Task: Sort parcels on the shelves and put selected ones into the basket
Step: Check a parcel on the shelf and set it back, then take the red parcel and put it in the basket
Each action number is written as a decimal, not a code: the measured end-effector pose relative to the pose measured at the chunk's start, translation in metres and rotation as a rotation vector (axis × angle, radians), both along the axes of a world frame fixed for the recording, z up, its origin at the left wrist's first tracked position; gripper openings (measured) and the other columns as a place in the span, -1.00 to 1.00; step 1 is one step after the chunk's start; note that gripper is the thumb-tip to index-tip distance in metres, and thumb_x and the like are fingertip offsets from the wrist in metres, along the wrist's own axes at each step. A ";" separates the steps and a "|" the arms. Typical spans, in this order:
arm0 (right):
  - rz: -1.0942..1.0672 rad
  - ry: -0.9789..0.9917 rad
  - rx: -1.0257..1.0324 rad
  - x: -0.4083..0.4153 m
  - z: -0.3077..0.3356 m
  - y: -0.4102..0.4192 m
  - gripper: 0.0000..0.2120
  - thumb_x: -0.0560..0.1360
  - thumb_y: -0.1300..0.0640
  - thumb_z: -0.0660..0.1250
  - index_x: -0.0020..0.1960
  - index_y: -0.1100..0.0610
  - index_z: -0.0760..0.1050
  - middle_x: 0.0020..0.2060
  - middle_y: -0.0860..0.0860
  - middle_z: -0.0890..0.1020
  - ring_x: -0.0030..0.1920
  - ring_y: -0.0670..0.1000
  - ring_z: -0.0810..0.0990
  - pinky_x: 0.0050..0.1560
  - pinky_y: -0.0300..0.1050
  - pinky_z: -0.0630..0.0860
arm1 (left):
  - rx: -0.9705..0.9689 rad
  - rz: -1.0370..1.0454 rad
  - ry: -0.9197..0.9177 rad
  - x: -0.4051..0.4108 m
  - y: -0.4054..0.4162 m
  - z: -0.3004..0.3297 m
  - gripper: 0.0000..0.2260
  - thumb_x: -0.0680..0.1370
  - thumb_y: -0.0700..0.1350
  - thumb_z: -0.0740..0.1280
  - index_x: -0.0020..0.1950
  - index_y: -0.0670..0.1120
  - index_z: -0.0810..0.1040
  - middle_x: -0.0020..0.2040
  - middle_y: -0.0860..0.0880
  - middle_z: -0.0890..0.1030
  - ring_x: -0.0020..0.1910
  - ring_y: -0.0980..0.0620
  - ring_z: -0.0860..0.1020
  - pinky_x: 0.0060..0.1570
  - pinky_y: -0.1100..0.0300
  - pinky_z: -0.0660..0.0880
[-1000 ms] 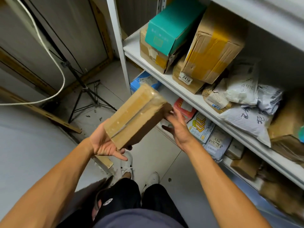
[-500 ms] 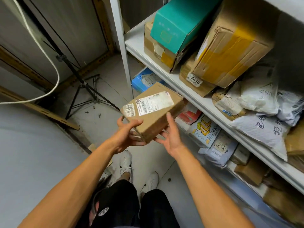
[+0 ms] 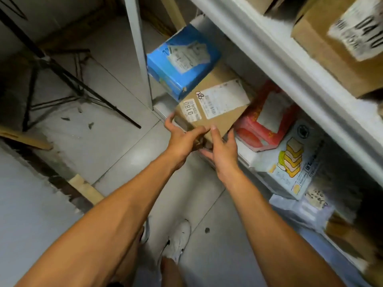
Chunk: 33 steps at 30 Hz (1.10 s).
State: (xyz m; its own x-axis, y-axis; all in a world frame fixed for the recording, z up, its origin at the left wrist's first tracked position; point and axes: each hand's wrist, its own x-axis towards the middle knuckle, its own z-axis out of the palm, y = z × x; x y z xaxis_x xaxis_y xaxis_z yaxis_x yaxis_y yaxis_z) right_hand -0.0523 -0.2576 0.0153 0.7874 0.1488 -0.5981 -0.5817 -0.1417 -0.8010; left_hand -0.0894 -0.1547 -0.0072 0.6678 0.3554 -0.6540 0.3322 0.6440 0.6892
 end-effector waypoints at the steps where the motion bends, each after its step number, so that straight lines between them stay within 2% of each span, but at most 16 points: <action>1: -0.009 -0.033 -0.005 0.009 -0.009 0.002 -0.53 0.65 0.13 0.29 0.53 -0.02 0.29 0.17 -0.12 0.60 0.04 -0.16 0.64 -0.12 -0.15 0.69 | 0.009 0.010 -0.018 0.014 0.001 -0.011 -0.12 0.39 -0.20 0.54 0.40 0.19 -0.04 0.26 -0.04 0.52 0.25 -0.11 0.57 0.19 -0.22 0.56; 3: -0.024 -0.088 -0.033 0.026 -0.028 0.006 -0.57 0.67 0.19 0.24 0.52 0.04 0.32 0.16 -0.09 0.62 0.03 -0.18 0.64 0.05 -0.13 0.67 | 0.046 0.017 -0.046 0.042 0.002 -0.029 -0.12 0.45 -0.21 0.52 0.47 0.12 -0.07 0.25 -0.01 0.50 0.25 -0.07 0.56 0.19 -0.20 0.57; 5: -0.011 -0.123 -0.059 0.039 -0.042 0.007 -0.53 0.67 0.20 0.24 0.56 0.08 0.27 0.29 0.06 0.59 0.19 -0.05 0.63 0.26 -0.05 0.58 | 0.097 0.001 -0.060 0.063 0.003 -0.043 -0.10 0.48 -0.15 0.49 0.53 0.11 -0.13 0.23 0.03 0.48 0.24 -0.05 0.54 0.19 -0.20 0.57; 8: 0.099 -0.164 -0.165 0.052 -0.056 0.003 -0.47 0.63 0.12 0.30 0.57 0.07 0.26 0.31 0.14 0.60 0.28 0.06 0.61 0.35 0.07 0.53 | 0.183 -0.064 -0.039 0.079 0.000 -0.061 -0.13 0.47 0.03 0.34 0.59 0.18 -0.19 0.40 -0.03 0.49 0.27 -0.10 0.55 0.23 -0.21 0.54; 11: 0.284 -0.256 -0.340 0.059 -0.059 -0.011 -0.72 0.60 0.06 0.31 0.30 0.01 0.51 0.03 0.07 0.72 -0.01 -0.04 0.71 0.14 0.07 0.64 | 0.239 -0.103 -0.028 0.079 -0.008 -0.073 -0.20 0.44 0.21 0.27 0.56 0.29 -0.14 0.43 -0.01 0.49 0.28 -0.09 0.57 0.25 -0.18 0.53; 13: 0.253 -0.364 -0.405 0.068 -0.054 -0.024 -0.88 0.62 0.07 0.30 0.13 -0.06 0.54 -0.16 0.03 0.70 -0.20 -0.05 0.70 -0.03 0.05 0.68 | 0.196 -0.104 -0.040 0.076 -0.013 -0.080 -0.20 0.41 0.30 0.26 0.58 0.26 -0.01 0.46 0.06 0.47 0.35 -0.03 0.52 0.34 -0.14 0.47; 15: 0.222 -0.521 -0.527 0.086 -0.046 -0.038 -0.86 0.59 0.02 0.30 0.12 -0.05 0.56 -0.22 -0.01 0.68 -0.19 -0.07 0.69 0.00 0.03 0.66 | 0.156 -0.149 -0.061 0.073 -0.015 -0.085 -0.19 0.42 0.27 0.26 0.62 0.17 0.04 0.55 0.08 0.34 0.45 0.03 0.41 0.46 -0.07 0.36; 17: 0.199 -0.650 -0.699 0.113 -0.037 -0.052 -0.87 0.56 -0.02 0.28 0.06 -0.07 0.56 -0.18 -0.09 0.65 -0.09 -0.17 0.65 0.14 -0.10 0.60 | 0.141 -0.221 -0.057 0.075 -0.016 -0.086 -0.11 0.43 0.26 0.27 0.64 0.13 -0.11 0.64 0.06 0.12 0.55 0.01 0.27 0.52 -0.07 0.26; 19: 0.145 -0.827 -0.894 0.142 -0.029 -0.062 -0.83 0.48 -0.10 0.22 -0.03 -0.09 0.54 -0.06 -0.04 0.66 0.12 0.02 0.61 0.28 0.01 0.48 | 0.214 -0.338 -0.012 0.080 -0.018 -0.082 -0.09 0.49 0.30 0.26 0.62 0.13 -0.28 0.66 0.06 -0.09 0.61 -0.06 0.11 0.56 -0.12 0.15; 20: 0.121 -0.881 -0.931 0.156 -0.026 -0.067 -0.75 0.46 -0.10 0.22 0.02 -0.03 0.57 0.01 0.03 0.66 0.17 0.12 0.58 0.25 -0.01 0.45 | 0.294 -0.403 0.048 0.081 -0.019 -0.079 -0.13 0.55 0.31 0.23 0.60 0.14 -0.31 0.65 0.06 -0.14 0.62 -0.08 0.04 0.57 -0.13 0.10; 22: 0.154 -0.810 -0.977 0.186 -0.024 -0.078 -0.57 0.49 -0.04 0.28 0.29 0.13 0.55 0.22 0.12 0.61 0.28 0.17 0.52 0.26 -0.07 0.36 | 0.463 -0.463 0.167 0.082 -0.022 -0.075 -0.20 0.57 0.36 0.17 0.60 0.20 -0.27 0.61 0.03 -0.07 0.59 -0.13 0.03 0.55 -0.13 0.09; 24: 0.272 -0.636 -1.116 0.214 -0.030 -0.093 -0.35 0.49 -0.18 0.28 0.51 0.08 0.38 0.44 0.13 0.46 0.45 0.18 0.40 0.41 0.03 0.28 | 0.494 -0.365 0.189 0.082 -0.028 -0.070 -0.23 0.55 0.37 0.21 0.61 0.25 -0.15 0.57 -0.03 0.05 0.55 -0.15 0.14 0.48 -0.09 0.18; 27: 0.362 -0.532 -1.122 0.231 -0.042 -0.107 -0.24 0.46 -0.39 0.21 0.53 0.01 0.33 0.48 0.12 0.40 0.47 0.24 0.34 0.44 0.22 0.31 | 0.335 -0.164 0.196 0.088 -0.049 -0.071 -0.35 0.54 0.35 0.23 0.53 0.20 0.06 0.53 -0.10 0.20 0.38 -0.16 0.43 0.34 0.06 0.36; 29: 0.360 -0.543 -1.143 0.232 -0.045 -0.109 -0.31 0.52 -0.34 0.25 0.51 0.02 0.34 0.48 0.13 0.37 0.48 0.26 0.29 0.45 0.21 0.27 | 0.243 -0.156 0.225 0.089 -0.065 -0.073 -0.39 0.46 0.44 0.18 0.39 0.19 0.14 0.44 -0.11 0.33 0.24 -0.20 0.55 0.27 -0.12 0.51; 31: 0.372 -0.539 -1.178 0.231 -0.042 -0.108 -0.33 0.52 -0.36 0.24 0.49 0.02 0.36 0.47 0.13 0.36 0.48 0.26 0.27 0.46 0.21 0.22 | 0.172 -0.223 0.200 0.085 -0.080 -0.073 -0.29 0.34 0.54 0.16 0.37 0.21 0.19 0.43 -0.08 0.35 0.25 -0.19 0.53 0.23 -0.18 0.52; 33: 0.405 -0.554 -1.188 0.224 -0.038 -0.106 -0.34 0.52 -0.38 0.21 0.46 0.01 0.39 0.45 0.14 0.38 0.46 0.25 0.28 0.44 0.23 0.19 | 0.073 -0.265 0.170 0.083 -0.092 -0.072 -0.09 0.22 0.61 0.19 0.48 0.23 0.19 0.47 0.01 0.26 0.34 -0.19 0.45 0.28 -0.24 0.47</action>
